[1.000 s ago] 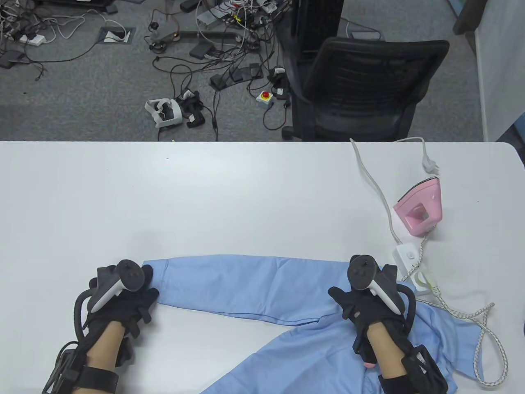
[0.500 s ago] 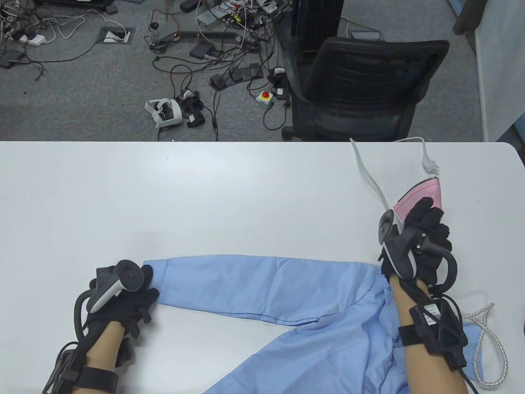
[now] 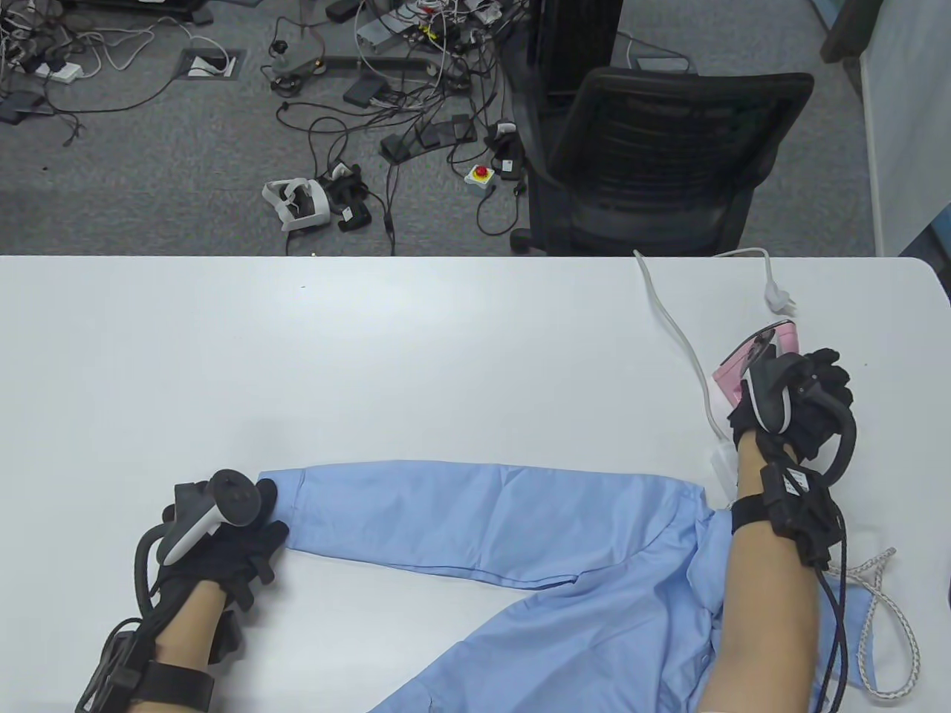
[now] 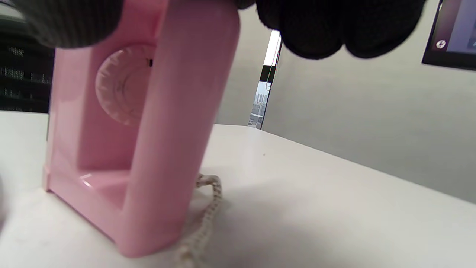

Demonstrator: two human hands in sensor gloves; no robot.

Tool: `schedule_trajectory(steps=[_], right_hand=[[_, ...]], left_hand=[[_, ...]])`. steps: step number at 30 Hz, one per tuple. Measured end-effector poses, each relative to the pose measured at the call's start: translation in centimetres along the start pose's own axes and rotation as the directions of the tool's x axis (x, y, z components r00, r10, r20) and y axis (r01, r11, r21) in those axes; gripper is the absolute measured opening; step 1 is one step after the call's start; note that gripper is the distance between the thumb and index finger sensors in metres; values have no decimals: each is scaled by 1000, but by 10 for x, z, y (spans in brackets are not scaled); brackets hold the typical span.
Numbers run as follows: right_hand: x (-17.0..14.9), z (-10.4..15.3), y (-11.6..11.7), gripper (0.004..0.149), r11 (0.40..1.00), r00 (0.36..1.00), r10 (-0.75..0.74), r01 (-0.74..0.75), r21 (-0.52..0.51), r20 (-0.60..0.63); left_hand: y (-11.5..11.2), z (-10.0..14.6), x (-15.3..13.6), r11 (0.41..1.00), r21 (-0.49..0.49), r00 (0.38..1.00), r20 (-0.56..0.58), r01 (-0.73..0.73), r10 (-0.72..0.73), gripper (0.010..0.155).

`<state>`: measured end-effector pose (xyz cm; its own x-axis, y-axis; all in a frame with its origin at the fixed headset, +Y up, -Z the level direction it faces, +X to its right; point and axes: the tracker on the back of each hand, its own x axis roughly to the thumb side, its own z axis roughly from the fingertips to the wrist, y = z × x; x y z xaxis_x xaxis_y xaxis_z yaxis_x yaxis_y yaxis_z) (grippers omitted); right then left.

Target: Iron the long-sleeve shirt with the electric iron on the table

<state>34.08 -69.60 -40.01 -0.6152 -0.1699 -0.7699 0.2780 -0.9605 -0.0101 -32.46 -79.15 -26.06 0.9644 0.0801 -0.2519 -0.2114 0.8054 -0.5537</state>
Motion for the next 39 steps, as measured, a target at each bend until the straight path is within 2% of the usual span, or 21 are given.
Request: schedule_trajectory(steps=[1, 2, 4, 6, 7, 8, 9, 11, 12, 14, 15, 16, 17, 19, 24, 26, 28, 30, 33, 37, 39], right_hand=[[0, -3, 1, 78, 999, 999, -42, 42, -31, 2], [0, -5, 4, 76, 998, 998, -65, 65, -26, -9], [-2, -8, 9, 65, 998, 998, -60, 61, 11, -24], [-6, -11, 11, 57, 992, 992, -117, 119, 44, -47], [-10, -14, 13, 53, 970, 977, -203, 209, 127, -61], [-12, -17, 16, 52, 922, 950, -302, 312, 229, -79], [-15, -19, 21, 52, 831, 894, -436, 443, 335, -100], [-19, -19, 29, 50, 623, 754, -613, 644, 443, -235], [-22, -18, 27, 48, 563, 700, -678, 690, 454, -223], [-27, -15, 18, 47, 601, 684, -693, 722, 344, -227], [-27, -12, 5, 47, 605, 653, -730, 755, 255, -201], [-27, -11, -3, 47, 617, 658, -735, 750, 238, -165], [-27, -7, -18, 46, 611, 646, -754, 756, 234, -119], [-25, 2, -45, 46, 556, 580, -812, 803, 213, -69], [-8, 45, -122, 48, 495, 479, -868, 809, 318, 133], [6, 77, -150, 50, 451, 410, -893, 809, 378, 187], [18, 104, -166, 52, 420, 373, -907, 789, 449, 193], [36, 134, -178, 52, 386, 340, -922, 758, 526, 186], [58, 172, -186, 54, 369, 336, -926, 705, 606, 173], [87, 221, -181, 54, 364, 381, -911, 560, 744, 159], [101, 244, -170, 54, 371, 419, -893, 485, 792, 162]], left_hand=[[0, 0, 0, 1000, 0, 1000, 0, 1, -1, 63], [0, 0, 0, 1000, 1, 1000, 0, 1, -1, 63], [0, 0, 0, 1000, 0, 1000, -1, 0, 0, 63], [0, 0, 0, 1000, 3, 1000, -2, 3, -3, 63], [0, 0, 1, 1000, 4, 1000, -3, 6, -6, 63], [0, 0, 1, 1000, 5, 1000, -3, 7, -7, 63], [0, 0, 1, 1000, 5, 1000, -3, 8, -8, 63], [0, 0, 1, 1000, 3, 1000, -3, 5, -5, 63], [0, 0, 1, 1000, 4, 1000, -3, 4, -4, 63], [0, 0, 1, 1000, 8, 1000, -4, 7, -7, 63], [0, 0, 1, 1000, 8, 1000, -4, 7, -7, 63], [-1, 0, 1, 1000, 7, 1000, -3, 4, -4, 63], [0, 0, 1, 1000, 5, 1000, -3, 3, -3, 63], [0, 0, 1, 1000, 5, 1000, -1, 3, -3, 63], [-1, 0, 1, 1000, 1, 1000, 2, -4, 4, 63], [-1, 0, 0, 1000, -1, 1000, 3, -7, 7, 63], [-1, 0, 1, 1000, -1, 1000, 4, -8, 8, 64], [-1, 0, 0, 1000, 3, 1000, 4, -5, 5, 63], [-1, -1, 0, 1000, 0, 1000, 8, -14, 14, 64], [-1, -1, -1, 1000, -10, 1000, 14, -26, 26, 64], [-1, -1, -1, 1000, -10, 1000, 14, -24, 24, 64]])
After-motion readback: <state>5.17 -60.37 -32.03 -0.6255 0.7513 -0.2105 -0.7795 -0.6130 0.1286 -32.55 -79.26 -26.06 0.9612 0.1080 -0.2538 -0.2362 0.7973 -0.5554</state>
